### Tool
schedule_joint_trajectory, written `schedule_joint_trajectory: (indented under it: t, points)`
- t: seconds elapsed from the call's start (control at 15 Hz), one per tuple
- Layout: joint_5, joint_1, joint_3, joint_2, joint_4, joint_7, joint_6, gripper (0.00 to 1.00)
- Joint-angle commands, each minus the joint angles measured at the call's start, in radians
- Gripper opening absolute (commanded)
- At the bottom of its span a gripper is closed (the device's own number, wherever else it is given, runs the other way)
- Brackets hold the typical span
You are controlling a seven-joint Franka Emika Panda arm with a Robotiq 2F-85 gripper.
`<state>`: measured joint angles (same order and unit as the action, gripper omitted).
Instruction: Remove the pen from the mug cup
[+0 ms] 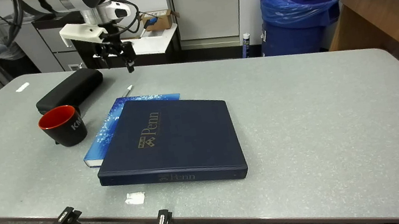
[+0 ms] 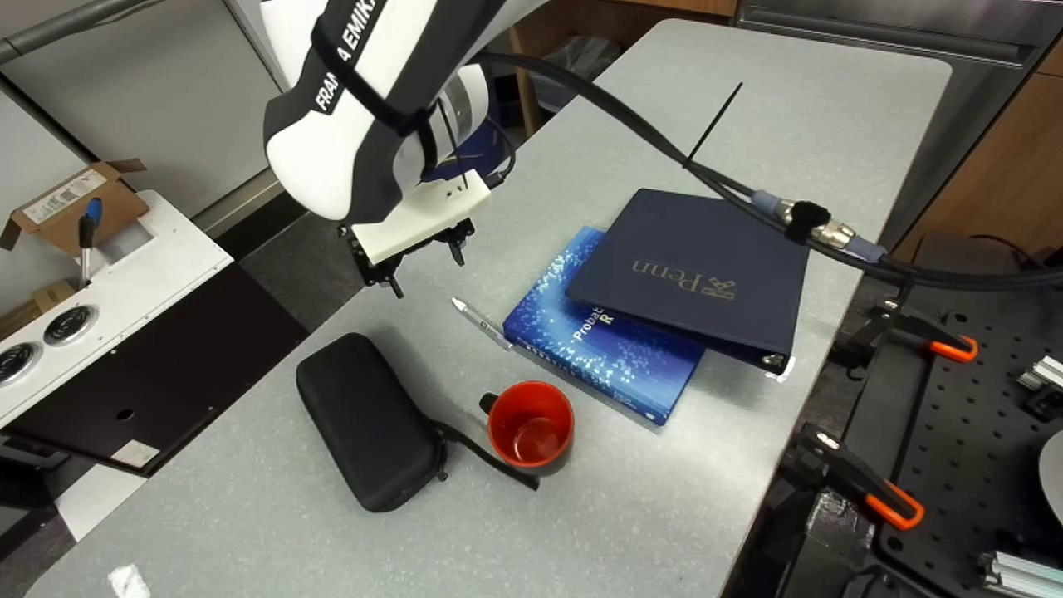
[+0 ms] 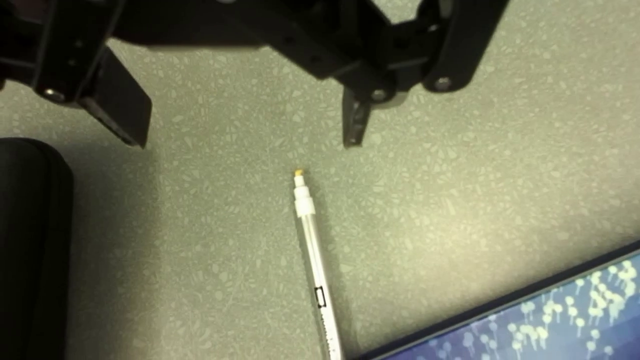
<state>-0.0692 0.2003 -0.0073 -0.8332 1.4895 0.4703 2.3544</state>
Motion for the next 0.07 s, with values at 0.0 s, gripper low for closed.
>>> schedule_joint_trajectory:
  t: [0.0]
  points:
    - [-0.006, 0.005, -0.006, -0.001, -0.003, -0.003, -0.002, 1.0]
